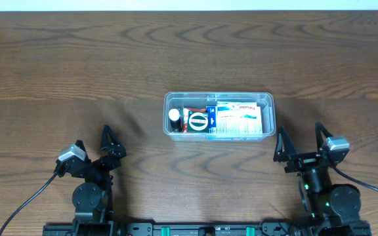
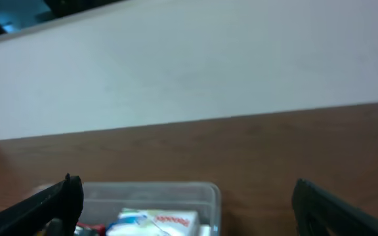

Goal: Pack container

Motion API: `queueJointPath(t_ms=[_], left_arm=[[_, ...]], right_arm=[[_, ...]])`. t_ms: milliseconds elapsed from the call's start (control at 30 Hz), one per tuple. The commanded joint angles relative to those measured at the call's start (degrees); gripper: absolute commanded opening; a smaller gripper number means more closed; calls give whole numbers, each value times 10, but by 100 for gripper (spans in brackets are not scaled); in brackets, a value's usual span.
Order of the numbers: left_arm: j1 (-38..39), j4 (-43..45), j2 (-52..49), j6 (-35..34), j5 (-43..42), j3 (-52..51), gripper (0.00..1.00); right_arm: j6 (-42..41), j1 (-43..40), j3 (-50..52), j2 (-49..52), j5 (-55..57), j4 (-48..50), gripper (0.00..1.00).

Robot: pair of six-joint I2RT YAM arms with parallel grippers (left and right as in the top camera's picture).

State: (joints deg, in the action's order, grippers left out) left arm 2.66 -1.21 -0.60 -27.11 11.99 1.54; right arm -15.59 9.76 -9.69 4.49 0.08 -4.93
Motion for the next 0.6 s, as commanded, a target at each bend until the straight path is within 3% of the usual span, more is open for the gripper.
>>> queueJointPath(t_ms=[0, 200, 567], left_arm=[[-3, -19, 4, 7, 3, -13, 98], [-3, -19, 4, 7, 3, -13, 98], [-3, -18, 4, 7, 3, -13, 98]], right_arm=[[-31, -15, 32, -30, 3, 2, 99], [-43, -32, 69, -42, 4, 2, 99], [101, -38, 91, -42, -10, 2, 99]])
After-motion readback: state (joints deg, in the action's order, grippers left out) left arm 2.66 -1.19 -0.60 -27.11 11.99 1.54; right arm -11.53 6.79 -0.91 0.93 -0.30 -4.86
